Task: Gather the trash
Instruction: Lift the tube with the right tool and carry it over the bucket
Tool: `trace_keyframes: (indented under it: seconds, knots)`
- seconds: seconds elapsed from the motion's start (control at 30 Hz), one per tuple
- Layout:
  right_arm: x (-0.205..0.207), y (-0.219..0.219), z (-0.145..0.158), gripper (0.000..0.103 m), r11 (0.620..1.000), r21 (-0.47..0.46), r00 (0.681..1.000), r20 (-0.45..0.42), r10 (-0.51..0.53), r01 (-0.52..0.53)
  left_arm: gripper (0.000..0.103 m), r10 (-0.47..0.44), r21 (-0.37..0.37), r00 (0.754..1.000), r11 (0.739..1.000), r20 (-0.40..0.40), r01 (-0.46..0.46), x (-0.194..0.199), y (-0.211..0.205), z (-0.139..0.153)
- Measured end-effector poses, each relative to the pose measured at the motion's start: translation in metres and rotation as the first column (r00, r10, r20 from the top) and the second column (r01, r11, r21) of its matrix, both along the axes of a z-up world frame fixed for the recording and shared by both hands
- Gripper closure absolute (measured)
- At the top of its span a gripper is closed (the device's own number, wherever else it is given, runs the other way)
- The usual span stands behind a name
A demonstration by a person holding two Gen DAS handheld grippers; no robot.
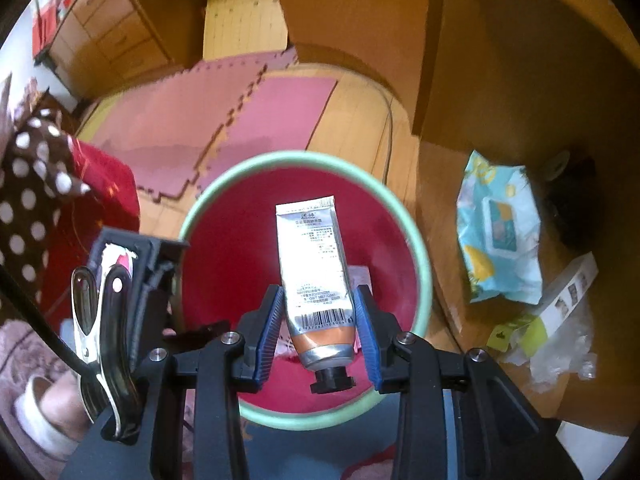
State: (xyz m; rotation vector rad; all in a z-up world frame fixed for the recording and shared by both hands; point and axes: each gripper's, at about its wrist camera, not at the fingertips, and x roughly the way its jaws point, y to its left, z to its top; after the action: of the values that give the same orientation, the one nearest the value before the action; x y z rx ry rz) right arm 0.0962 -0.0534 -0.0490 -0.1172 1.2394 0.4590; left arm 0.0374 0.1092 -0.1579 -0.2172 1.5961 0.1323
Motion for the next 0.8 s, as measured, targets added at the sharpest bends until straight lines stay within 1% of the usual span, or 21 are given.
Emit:
trace_keyframes:
  seconds: [0.17,0.37,0.53,0.67,0.8]
  knots:
    - [-0.001,0.006,-0.022,0.066,0.999,-0.03,0.999,-0.03,0.015,-0.016,0.067,0.0,0.0,1.0,1.0,0.0,0.0,0.0,0.0,0.0]
    - [0.003,0.009,-0.044,0.066,0.998,-0.059,0.998,-0.069,-0.001,-0.003,0.067,-0.001,0.0,1.0,1.0,0.001,0.001,0.0,0.0,0.0]
    - [0.003,0.012,-0.065,0.066,0.995,-0.102,0.993,-0.119,0.003,-0.015,0.067,0.0,0.001,1.0,1.0,0.0,0.0,0.0,0.0,0.0]
    - [0.0,0.015,-0.078,0.066,0.991,-0.131,0.987,-0.157,0.012,-0.033,0.067,-0.001,0.001,1.0,1.0,0.001,0.001,0.0,0.0,0.0]
    - [-0.004,0.016,-0.085,0.066,0.988,-0.146,0.984,-0.177,0.028,-0.054,0.067,-0.001,0.0,1.0,1.0,0.001,0.001,0.0,0.0,0.0]
